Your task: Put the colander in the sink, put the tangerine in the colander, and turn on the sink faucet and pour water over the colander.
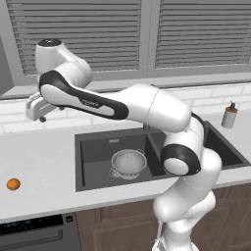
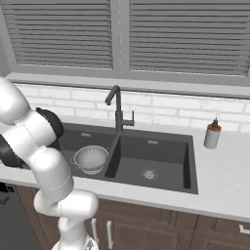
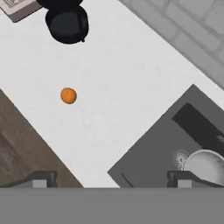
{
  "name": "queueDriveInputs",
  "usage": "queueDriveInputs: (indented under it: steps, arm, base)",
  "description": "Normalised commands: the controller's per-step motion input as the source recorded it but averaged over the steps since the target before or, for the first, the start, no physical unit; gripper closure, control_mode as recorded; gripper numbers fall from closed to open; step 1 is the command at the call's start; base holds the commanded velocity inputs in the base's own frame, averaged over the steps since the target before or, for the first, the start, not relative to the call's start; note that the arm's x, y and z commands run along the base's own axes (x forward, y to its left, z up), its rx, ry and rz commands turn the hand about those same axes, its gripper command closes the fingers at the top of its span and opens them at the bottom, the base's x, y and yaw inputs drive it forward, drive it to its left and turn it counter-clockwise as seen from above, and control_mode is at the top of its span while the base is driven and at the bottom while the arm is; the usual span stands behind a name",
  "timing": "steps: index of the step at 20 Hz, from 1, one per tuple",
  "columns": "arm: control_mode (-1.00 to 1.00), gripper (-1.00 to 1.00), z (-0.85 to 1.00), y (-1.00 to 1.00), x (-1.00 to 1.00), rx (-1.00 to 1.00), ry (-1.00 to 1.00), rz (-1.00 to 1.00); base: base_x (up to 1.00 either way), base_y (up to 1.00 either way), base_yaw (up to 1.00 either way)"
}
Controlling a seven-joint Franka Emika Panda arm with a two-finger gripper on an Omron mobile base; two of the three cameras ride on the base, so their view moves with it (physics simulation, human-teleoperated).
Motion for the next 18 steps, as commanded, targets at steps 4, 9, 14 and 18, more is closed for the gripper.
queueDriveInputs:
  steps: [4,9,14,18]
  arm:
    - [-1.0,-1.0,-0.1,0.34,-0.57,-0.11,0.0,0.22]
    - [-1.0,-1.0,-0.08,0.36,-0.4,-0.09,0.0,0.19]
    - [-1.0,-1.0,-0.27,0.18,-0.33,-0.07,0.02,0.18]
    - [-1.0,-1.0,-0.49,0.08,-0.18,-0.04,0.04,0.17]
  base:
    - [0.0,0.0,0.0]
    - [0.0,0.0,0.0]
    - [0.0,0.0,0.0]
    - [0.0,0.0,0.0]
